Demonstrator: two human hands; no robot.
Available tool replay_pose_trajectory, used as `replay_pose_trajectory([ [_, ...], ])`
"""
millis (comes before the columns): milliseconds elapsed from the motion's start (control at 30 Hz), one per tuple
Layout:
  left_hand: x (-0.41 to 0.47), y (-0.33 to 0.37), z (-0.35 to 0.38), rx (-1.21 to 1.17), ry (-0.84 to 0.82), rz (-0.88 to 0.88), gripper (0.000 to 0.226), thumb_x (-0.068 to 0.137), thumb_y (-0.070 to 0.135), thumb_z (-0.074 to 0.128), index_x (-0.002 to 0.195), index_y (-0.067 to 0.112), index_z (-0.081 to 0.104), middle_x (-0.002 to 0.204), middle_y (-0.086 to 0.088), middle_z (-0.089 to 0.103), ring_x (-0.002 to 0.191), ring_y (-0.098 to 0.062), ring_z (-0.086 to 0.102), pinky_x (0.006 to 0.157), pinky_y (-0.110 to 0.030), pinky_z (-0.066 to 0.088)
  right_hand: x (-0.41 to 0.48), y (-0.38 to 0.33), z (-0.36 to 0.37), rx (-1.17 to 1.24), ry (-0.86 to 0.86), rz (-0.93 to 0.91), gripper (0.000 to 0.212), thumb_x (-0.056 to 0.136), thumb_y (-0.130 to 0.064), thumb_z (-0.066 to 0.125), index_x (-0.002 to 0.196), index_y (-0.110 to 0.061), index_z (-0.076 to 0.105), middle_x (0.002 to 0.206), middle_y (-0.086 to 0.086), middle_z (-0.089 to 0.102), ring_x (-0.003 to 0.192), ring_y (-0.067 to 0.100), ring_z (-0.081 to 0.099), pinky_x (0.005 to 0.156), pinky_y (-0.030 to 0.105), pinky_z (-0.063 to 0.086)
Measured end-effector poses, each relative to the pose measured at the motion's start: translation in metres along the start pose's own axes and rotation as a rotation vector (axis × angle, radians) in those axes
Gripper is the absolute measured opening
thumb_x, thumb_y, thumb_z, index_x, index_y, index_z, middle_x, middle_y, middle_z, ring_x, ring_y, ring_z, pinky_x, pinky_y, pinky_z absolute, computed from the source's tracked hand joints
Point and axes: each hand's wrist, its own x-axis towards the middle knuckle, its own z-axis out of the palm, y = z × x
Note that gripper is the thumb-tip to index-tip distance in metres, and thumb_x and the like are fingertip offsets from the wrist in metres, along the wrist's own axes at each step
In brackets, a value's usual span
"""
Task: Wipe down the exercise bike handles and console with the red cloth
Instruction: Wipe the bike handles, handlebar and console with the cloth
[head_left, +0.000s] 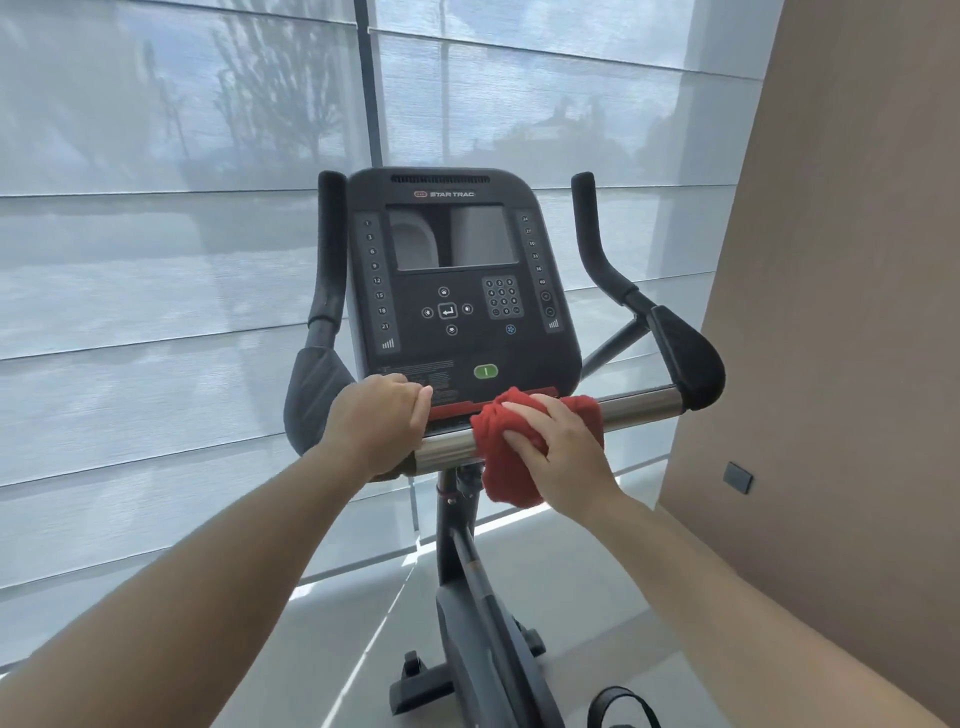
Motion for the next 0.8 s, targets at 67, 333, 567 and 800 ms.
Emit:
replay_pose_trajectory([
  [67,-0.013,-0.016,0.002,0.003,0.014,0.095,0.058,0.093,0.035,0.018,0.072,0.015,0.068,0.077,0.0,0.064,0.072,-0.021,0.054,0.071,-0.036,0.046,-0.001,-0.013,0.011,-0.011,-0.003,-0.017,0.035,0.092,-0.041,0.048,0.123,-0.028,0.057,0.129,-0.005,0.052,0.12,0.016,0.043,0.107,0.033,0.032],
  [333,-0.019,-0.019,0.011,0.022,0.032,0.16,0.049,0.088,0.036,0.008,0.056,0.022,0.042,0.058,0.006,0.051,0.065,-0.017,0.043,0.079,-0.036,0.043,0.01,-0.022,0.006,-0.057,-0.017,0.105,0.031,0.093,-0.042,0.045,0.118,-0.029,0.058,0.122,-0.007,0.056,0.114,0.016,0.05,0.1,0.033,0.04],
  [567,-0.021,-0.019,0.01,-0.013,0.061,0.146,0.045,0.088,0.035,0.015,0.054,0.023,0.041,0.056,0.009,0.045,0.069,-0.018,0.043,0.077,-0.035,0.043,0.012,-0.024,0.0,-0.151,-0.131,0.069,0.037,0.093,-0.048,0.04,0.122,-0.031,0.055,0.121,-0.007,0.055,0.113,0.015,0.05,0.093,0.036,0.045],
  [800,-0.019,-0.02,0.014,-0.012,0.062,0.128,0.043,0.09,0.032,0.02,0.053,0.023,0.04,0.055,0.009,0.044,0.068,-0.016,0.039,0.081,-0.035,0.043,0.009,-0.024,0.008,-0.139,-0.051,0.066,0.038,0.094,-0.043,0.042,0.121,-0.022,0.057,0.123,-0.003,0.055,0.114,0.018,0.049,0.1,0.033,0.039],
])
